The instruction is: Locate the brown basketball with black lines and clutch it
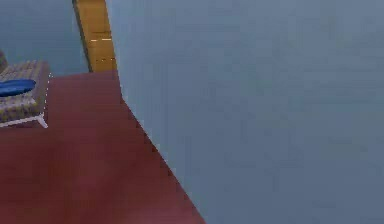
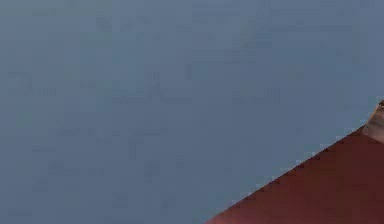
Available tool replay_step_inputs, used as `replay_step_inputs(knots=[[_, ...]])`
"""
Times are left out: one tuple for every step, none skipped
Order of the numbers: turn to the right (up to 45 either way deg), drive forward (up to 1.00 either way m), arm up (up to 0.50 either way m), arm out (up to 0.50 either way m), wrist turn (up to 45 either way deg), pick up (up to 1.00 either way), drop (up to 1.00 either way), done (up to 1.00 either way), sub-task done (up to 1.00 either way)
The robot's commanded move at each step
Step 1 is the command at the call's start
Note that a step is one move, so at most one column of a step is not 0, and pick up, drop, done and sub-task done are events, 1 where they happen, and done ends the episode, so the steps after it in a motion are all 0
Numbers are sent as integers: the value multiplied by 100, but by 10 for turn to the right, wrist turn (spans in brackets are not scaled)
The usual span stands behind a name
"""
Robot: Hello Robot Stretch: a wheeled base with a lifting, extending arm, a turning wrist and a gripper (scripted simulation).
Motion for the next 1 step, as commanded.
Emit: replay_step_inputs(knots=[[450,0,0,0,0,0,0,0,0]])
